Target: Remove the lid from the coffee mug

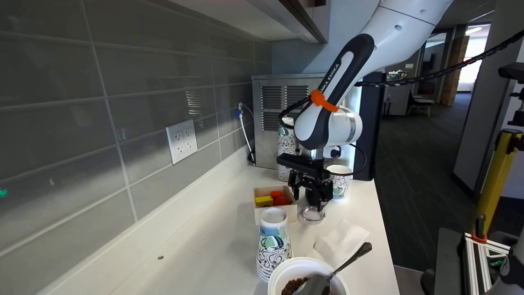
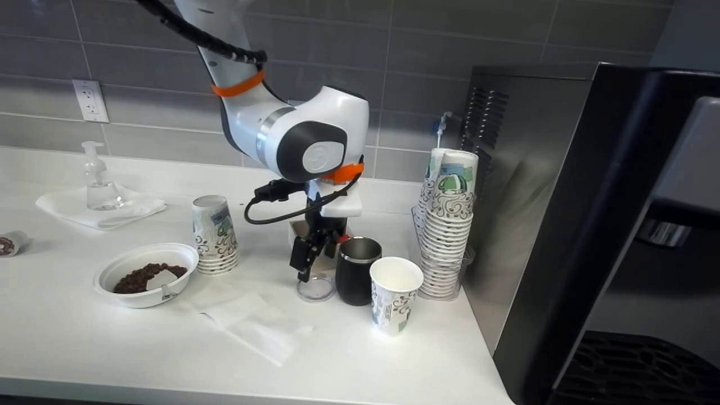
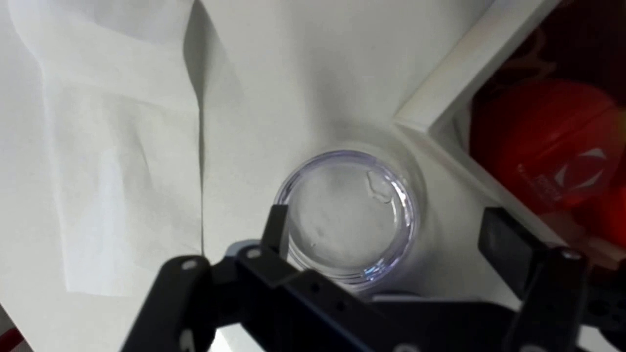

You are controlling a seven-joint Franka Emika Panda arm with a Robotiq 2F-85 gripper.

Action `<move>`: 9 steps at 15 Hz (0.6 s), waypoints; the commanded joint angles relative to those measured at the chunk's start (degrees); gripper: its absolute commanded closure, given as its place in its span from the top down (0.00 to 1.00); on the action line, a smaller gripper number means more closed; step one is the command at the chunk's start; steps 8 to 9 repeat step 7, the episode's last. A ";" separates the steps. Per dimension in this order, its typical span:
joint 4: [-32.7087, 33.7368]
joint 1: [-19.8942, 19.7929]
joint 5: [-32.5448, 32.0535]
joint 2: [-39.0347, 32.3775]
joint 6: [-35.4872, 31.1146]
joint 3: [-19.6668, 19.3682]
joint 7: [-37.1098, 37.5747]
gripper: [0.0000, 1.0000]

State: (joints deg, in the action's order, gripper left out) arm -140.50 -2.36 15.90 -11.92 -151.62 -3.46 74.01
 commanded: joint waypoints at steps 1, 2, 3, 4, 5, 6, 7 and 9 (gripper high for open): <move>-4.09 0.52 0.09 8.23 2.02 -0.26 -2.42 1.00; -4.84 0.46 -0.07 9.93 2.55 -0.34 -2.56 1.00; -5.79 0.35 -0.68 12.05 3.35 -0.57 -2.10 1.00; -6.69 0.18 -1.23 14.04 3.88 -0.68 -1.48 1.00; -7.57 -0.06 -1.92 16.01 4.57 -0.73 -0.73 1.00; -8.17 -0.38 -2.42 17.68 5.24 -0.67 -0.50 1.00; -8.73 -0.77 -3.19 19.28 5.86 -0.55 -0.11 1.00; -8.73 -0.77 -3.19 19.28 5.86 -0.55 -0.11 1.00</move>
